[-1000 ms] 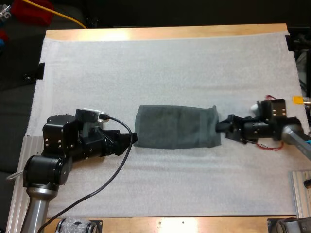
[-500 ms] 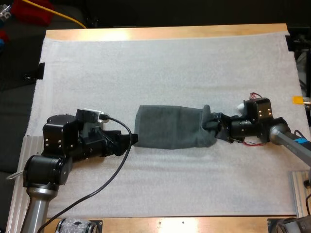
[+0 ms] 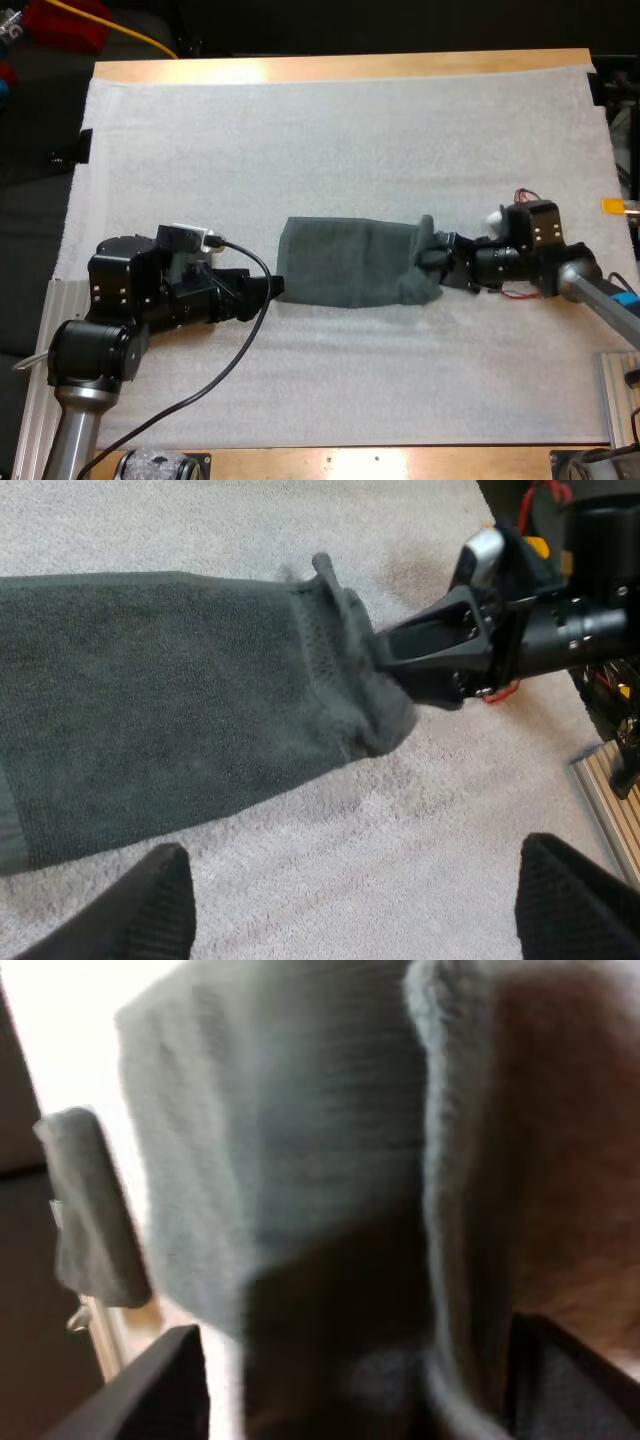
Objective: Pick towel from pile, fold and stack
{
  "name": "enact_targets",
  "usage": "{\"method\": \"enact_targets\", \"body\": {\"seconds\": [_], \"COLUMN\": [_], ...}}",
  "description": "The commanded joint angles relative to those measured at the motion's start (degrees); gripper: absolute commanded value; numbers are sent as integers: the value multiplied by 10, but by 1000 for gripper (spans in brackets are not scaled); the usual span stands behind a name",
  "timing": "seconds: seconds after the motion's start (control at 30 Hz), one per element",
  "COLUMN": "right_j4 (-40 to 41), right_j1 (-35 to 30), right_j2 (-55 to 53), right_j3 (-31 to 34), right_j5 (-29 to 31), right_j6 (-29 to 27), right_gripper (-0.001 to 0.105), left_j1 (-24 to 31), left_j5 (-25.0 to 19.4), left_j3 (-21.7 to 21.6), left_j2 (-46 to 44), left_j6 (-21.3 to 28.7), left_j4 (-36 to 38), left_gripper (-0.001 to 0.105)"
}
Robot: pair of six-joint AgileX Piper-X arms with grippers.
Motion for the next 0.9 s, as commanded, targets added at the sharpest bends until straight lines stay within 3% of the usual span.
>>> {"method": "enact_targets", "body": {"seconds": [0.0,0.23,0.5,0.87], "right_j4": [4,32,129,105], "right_j1": [1,1,1,1], "right_j2": [-14,-31,-31,-31], "right_j3": [0,0,0,0], "right_j5": [-3,6,109,162], "right_j6": [-8,-22,-98,-104], "right_gripper": [62,62,62,62], "left_j1": [0,0,0,0], "left_j5": [4,4,4,4], "left_j3": [-4,-4,-4,-4], "left_j2": [-4,-4,-4,-4], "left_j6": [-3,-3,-3,-3], "left_j4": [-2,-2,-2,-2], "left_gripper": [65,65,65,65]}}
